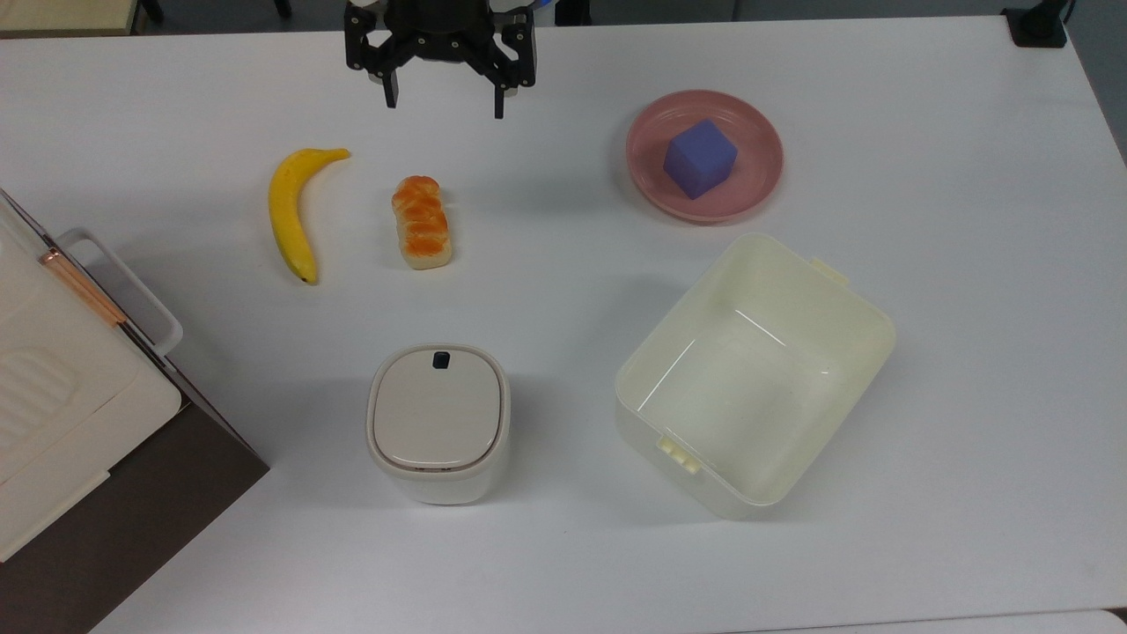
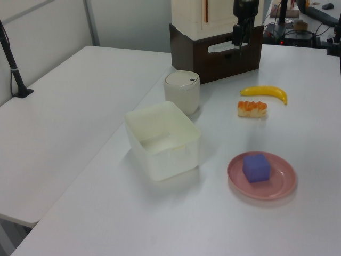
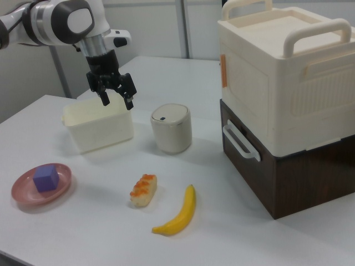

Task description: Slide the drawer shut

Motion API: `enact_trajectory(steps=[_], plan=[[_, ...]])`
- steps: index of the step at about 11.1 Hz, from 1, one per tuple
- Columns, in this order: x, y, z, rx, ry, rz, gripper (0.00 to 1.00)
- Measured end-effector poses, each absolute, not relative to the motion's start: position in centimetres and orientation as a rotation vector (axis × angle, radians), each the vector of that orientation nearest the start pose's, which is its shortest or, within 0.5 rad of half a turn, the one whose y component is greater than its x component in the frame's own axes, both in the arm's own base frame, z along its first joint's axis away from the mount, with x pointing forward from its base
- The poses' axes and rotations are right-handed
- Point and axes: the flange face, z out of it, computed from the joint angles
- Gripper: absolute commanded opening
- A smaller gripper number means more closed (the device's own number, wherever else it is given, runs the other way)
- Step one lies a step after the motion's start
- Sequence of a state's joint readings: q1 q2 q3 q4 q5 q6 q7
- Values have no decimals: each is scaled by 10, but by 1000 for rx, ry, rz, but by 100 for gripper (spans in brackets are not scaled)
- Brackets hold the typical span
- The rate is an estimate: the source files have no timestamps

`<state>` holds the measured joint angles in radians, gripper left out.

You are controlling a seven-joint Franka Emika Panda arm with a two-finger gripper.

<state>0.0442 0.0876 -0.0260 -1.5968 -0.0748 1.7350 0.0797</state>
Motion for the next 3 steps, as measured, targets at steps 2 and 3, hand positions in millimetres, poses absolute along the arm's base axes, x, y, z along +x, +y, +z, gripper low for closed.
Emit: enact_trajectory(steps=[2, 3], plan=[[590, 4, 576, -3215, 84, -45, 100], [589, 4, 575, -3216, 84, -25, 100]])
